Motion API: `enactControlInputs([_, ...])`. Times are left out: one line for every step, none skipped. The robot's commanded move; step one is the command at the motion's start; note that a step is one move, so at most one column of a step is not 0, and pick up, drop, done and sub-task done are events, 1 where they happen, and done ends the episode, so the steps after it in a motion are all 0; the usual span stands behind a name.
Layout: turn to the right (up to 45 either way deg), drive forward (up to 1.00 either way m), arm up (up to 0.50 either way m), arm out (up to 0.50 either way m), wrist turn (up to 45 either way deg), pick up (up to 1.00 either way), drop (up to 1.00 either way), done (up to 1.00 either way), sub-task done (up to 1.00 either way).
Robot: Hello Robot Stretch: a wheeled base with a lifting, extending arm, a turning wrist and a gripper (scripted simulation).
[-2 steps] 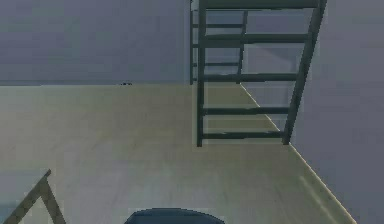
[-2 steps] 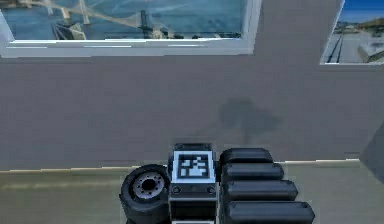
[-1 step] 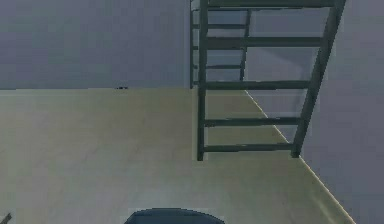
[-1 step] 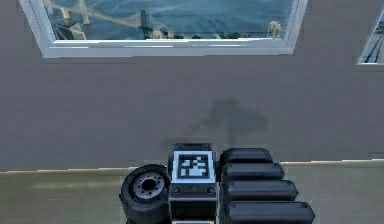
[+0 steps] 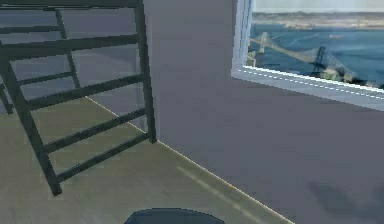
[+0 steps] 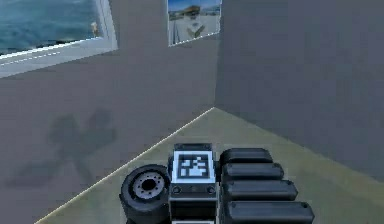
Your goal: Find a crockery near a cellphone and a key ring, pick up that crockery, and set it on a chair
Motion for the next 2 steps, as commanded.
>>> enactControlInputs([18.0,0.0,0.0,0.0,0.0,0.0,0.0,0.0,0.0])
enactControlInputs([-45.0,0.0,0.0,0.0,0.0,0.0,0.0,0.0,0.0])
